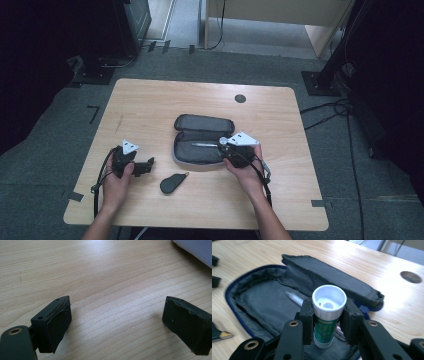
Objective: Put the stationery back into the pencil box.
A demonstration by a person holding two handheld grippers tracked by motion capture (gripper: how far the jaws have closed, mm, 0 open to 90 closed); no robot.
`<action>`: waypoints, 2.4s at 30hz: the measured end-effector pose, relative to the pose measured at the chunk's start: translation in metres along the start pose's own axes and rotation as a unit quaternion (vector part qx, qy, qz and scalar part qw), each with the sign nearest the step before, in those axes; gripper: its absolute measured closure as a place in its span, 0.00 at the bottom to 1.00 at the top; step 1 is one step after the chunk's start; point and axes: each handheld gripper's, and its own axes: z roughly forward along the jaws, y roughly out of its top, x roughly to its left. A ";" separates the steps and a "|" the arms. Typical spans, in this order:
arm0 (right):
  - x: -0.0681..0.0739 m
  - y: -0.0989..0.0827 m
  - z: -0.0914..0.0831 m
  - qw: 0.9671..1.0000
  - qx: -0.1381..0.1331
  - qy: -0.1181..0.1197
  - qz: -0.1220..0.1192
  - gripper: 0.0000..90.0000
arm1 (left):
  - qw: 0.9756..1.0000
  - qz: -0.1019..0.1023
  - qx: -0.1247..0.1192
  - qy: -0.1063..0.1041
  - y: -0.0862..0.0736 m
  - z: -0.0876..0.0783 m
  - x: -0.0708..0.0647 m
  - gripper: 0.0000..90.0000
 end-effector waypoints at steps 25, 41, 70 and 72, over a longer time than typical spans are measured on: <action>0.026 0.005 0.018 0.995 -0.038 0.093 -0.008 0.74 | 1.000 0.000 0.000 0.000 0.000 0.000 0.000 0.10; 0.031 0.000 0.022 0.990 -0.022 0.137 0.003 0.74 | 1.000 0.000 0.000 0.000 0.000 0.000 0.000 0.10; 0.004 -0.023 0.004 0.992 0.058 0.113 0.013 0.69 | 1.000 0.000 0.000 0.000 0.000 0.000 0.000 0.10; 0.003 -0.023 0.006 0.996 0.054 0.074 0.006 0.68 | 1.000 0.000 0.000 0.000 0.000 0.000 0.000 0.10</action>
